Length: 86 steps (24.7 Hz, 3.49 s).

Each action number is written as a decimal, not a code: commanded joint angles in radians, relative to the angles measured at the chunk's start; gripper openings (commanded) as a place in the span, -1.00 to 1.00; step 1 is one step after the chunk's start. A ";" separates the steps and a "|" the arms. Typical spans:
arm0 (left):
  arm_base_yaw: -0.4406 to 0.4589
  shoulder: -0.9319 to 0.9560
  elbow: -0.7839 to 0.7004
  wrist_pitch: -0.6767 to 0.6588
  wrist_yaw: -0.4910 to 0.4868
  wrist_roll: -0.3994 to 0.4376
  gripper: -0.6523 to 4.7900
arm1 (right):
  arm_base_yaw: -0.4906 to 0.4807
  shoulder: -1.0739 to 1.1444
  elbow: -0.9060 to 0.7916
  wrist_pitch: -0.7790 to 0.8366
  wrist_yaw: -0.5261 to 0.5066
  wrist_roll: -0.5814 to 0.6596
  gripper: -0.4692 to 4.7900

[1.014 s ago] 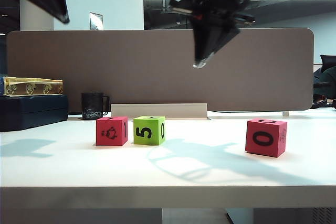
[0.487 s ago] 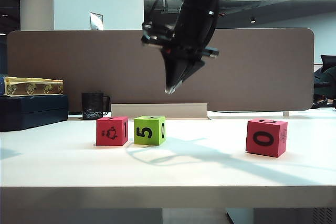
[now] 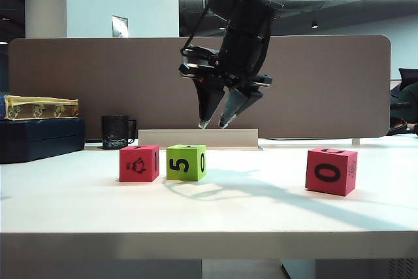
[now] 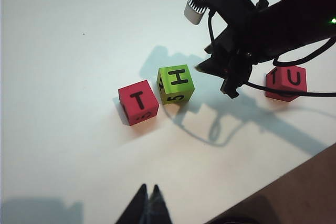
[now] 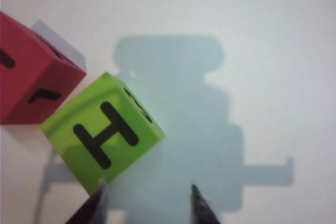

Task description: Select the appropriate blocks from the scattered letter blocks on the table and arrange them in a row to spell out "THU".

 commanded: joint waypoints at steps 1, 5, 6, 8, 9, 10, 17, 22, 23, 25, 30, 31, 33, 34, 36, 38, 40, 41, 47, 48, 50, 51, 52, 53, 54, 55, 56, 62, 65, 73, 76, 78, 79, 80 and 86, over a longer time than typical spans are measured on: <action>0.000 -0.003 0.002 -0.001 0.007 -0.008 -0.78 | -0.001 -0.006 0.005 0.036 -0.005 0.000 -0.07; 0.000 -0.003 0.002 -0.001 0.032 -0.008 -0.78 | -0.002 -0.003 0.005 0.072 -0.005 0.000 -0.39; 0.000 -0.003 0.002 -0.001 0.045 -0.008 -0.78 | -0.002 -0.001 0.005 0.078 -0.005 0.000 -0.42; 0.000 -0.003 0.002 -0.002 0.047 -0.009 -0.78 | -0.003 0.005 0.005 0.090 -0.005 0.000 -0.42; 0.000 -0.003 0.002 -0.002 0.047 -0.009 -0.78 | -0.003 0.009 0.005 0.093 -0.003 0.000 -0.42; 0.000 -0.003 0.002 -0.002 0.048 -0.009 -0.78 | -0.003 0.014 0.005 0.099 -0.005 0.001 -0.44; 0.000 -0.003 0.002 -0.012 0.047 -0.008 -0.78 | -0.003 0.063 0.005 0.150 -0.003 0.001 -0.76; 0.000 -0.003 0.002 -0.019 0.047 -0.008 -0.78 | -0.009 0.086 0.005 0.177 0.010 0.008 -0.83; 0.000 -0.003 0.002 -0.020 0.047 -0.008 -0.78 | -0.011 0.086 0.005 0.175 0.010 0.008 -0.83; 0.000 -0.003 0.002 -0.021 0.048 -0.008 -0.78 | -0.011 0.090 0.005 0.171 0.010 0.008 -0.83; 0.000 -0.003 0.002 -0.022 0.048 -0.008 -0.78 | -0.010 0.092 0.005 0.136 -0.012 0.008 -0.83; 0.000 -0.003 0.002 -0.022 0.048 -0.008 -0.78 | -0.010 0.092 0.005 0.130 -0.021 0.007 -0.83; 0.000 -0.003 0.002 -0.023 0.047 -0.008 -0.78 | -0.010 0.092 0.005 0.112 -0.024 0.007 -0.83; 0.000 -0.003 0.002 -0.023 0.048 -0.008 -0.78 | -0.010 0.092 0.005 0.103 -0.024 0.007 -0.83; 0.000 -0.003 0.002 -0.022 0.048 -0.007 -0.78 | -0.009 0.092 0.005 0.081 -0.024 0.007 -0.83; 0.000 -0.003 0.002 -0.022 0.048 -0.006 -0.78 | -0.009 0.092 0.005 0.061 -0.043 0.007 -0.83; 0.000 -0.003 0.002 -0.021 0.047 -0.005 -0.78 | -0.008 0.092 0.005 0.040 -0.089 0.007 -0.83; 0.000 -0.003 0.002 -0.020 0.047 -0.005 -0.78 | -0.008 0.091 0.005 0.031 -0.108 0.007 -0.83; 0.000 -0.003 0.002 -0.019 0.047 -0.005 -0.78 | 0.003 0.087 0.005 0.012 -0.209 0.007 -0.83; 0.000 -0.003 0.002 -0.019 0.047 -0.004 -0.78 | 0.010 0.087 0.005 0.006 -0.206 0.007 -0.83; 0.000 -0.003 0.002 -0.019 0.047 -0.004 -0.78 | 0.018 0.085 0.005 -0.009 -0.208 0.007 -0.83; 0.000 -0.003 0.002 -0.019 0.047 -0.004 -0.78 | 0.026 0.084 0.005 -0.018 -0.206 0.003 -0.83; 0.000 -0.003 0.002 -0.019 0.047 -0.004 -0.78 | 0.031 0.084 0.005 -0.025 -0.212 0.003 -0.83; 0.000 -0.003 0.002 -0.019 0.047 -0.004 -0.78 | 0.036 0.084 0.005 -0.032 -0.220 0.003 -0.83; 0.000 -0.003 0.002 -0.019 0.047 -0.005 -0.78 | 0.049 0.084 0.005 -0.051 -0.226 0.003 -0.83; 0.000 -0.003 0.002 -0.019 0.047 -0.005 -0.78 | 0.053 0.084 0.005 -0.058 -0.225 0.003 -0.83; 0.000 -0.003 0.002 -0.018 0.047 -0.005 -0.78 | 0.058 0.084 0.005 -0.064 -0.219 0.003 -0.83; 0.000 -0.003 0.002 -0.016 0.047 -0.005 -0.78 | 0.079 0.081 0.023 -0.119 -0.061 0.004 -0.83; 0.000 -0.003 0.002 -0.016 0.047 -0.004 -0.78 | 0.079 0.077 0.045 -0.123 -0.024 0.003 -0.83; 0.000 -0.003 0.002 -0.021 0.047 -0.005 -0.78 | 0.079 0.086 0.082 -0.124 -0.049 0.001 -0.83; 0.000 -0.003 0.002 -0.021 0.047 -0.005 -0.78 | 0.082 0.088 0.082 -0.124 -0.072 0.002 -0.83; 0.000 -0.003 0.002 -0.021 0.047 -0.005 -0.78 | 0.087 0.088 0.082 -0.127 -0.072 0.002 -0.83; 0.000 -0.003 0.002 -0.021 0.047 -0.004 -0.78 | 0.089 0.088 0.082 -0.128 -0.073 0.002 -0.83; 0.000 -0.003 0.002 -0.021 0.048 -0.004 -0.78 | 0.093 0.088 0.082 -0.128 -0.072 0.002 -0.83; 0.000 -0.003 0.002 -0.025 0.048 -0.004 -0.78 | 0.124 0.092 0.082 -0.125 -0.094 0.002 -0.83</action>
